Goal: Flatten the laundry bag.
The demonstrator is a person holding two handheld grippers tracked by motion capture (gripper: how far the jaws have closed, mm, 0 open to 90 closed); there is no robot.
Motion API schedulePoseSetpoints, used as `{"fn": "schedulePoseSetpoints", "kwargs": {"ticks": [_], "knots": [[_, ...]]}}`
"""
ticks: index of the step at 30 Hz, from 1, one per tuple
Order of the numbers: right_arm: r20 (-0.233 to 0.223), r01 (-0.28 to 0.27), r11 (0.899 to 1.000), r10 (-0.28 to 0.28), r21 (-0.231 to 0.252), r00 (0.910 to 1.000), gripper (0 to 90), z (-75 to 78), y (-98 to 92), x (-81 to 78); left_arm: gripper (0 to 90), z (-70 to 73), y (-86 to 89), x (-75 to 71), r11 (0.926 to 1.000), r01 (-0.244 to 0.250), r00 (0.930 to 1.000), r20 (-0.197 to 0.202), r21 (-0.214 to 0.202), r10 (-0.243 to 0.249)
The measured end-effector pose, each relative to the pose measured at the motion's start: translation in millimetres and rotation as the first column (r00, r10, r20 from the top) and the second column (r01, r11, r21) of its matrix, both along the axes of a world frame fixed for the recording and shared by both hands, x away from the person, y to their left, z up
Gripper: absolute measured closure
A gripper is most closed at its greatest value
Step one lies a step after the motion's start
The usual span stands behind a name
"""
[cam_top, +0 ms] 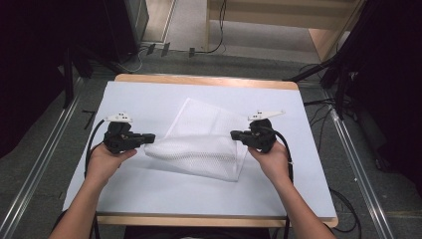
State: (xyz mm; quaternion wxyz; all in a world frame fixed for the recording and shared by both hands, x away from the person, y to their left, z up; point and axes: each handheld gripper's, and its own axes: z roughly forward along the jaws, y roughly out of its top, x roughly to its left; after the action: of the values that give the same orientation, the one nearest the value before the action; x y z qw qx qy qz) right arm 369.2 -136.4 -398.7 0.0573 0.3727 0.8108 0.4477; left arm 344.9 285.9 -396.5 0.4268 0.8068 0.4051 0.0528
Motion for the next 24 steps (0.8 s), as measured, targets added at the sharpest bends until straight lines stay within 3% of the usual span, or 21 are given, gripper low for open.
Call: {"fn": "schedulePoseSetpoints", "kwargs": {"ticks": [9,11,13,18,21,24], "knots": [[0.029,-0.068,0.996,0.066,0.050,0.9974,89.9,14.5,1.3,-49.7,86.3,-4.7,12.3,-10.6,0.9998,0.014,0.9995,-0.029,-0.011,-0.014],[0.038,-0.094,0.994,0.092,0.048,0.9951,89.9,15.5,5.2,-58.7,81.5,-3.6,16.1,-11.1,0.9992,0.013,0.9993,-0.035,-0.039,-0.014],[0.041,-0.112,0.993,0.111,0.044,0.9930,89.8,16.2,8.8,-66.2,76.4,-0.4,19.1,-11.8,0.9978,0.006,0.9999,-0.013,-0.066,-0.007],[0.030,-0.150,0.988,0.148,0.039,0.9885,89.4,16.2,15.4,-79.3,66.1,4.4,19.0,-7.7,0.9985,-0.020,0.9997,0.016,-0.051,0.021],[0.040,-0.158,0.986,0.156,0.052,0.9869,79.7,17.9,16.1,-83.7,59.5,4.0,15.5,-0.7,0.9986,-0.043,0.9991,0.005,-0.030,0.043],[0.038,-0.182,0.981,0.179,0.069,0.9830,77.6,21.7,15.1,-85.0,55.0,3.9,11.4,4.7,0.9990,-0.042,0.9991,-0.001,-0.014,0.042]]}}
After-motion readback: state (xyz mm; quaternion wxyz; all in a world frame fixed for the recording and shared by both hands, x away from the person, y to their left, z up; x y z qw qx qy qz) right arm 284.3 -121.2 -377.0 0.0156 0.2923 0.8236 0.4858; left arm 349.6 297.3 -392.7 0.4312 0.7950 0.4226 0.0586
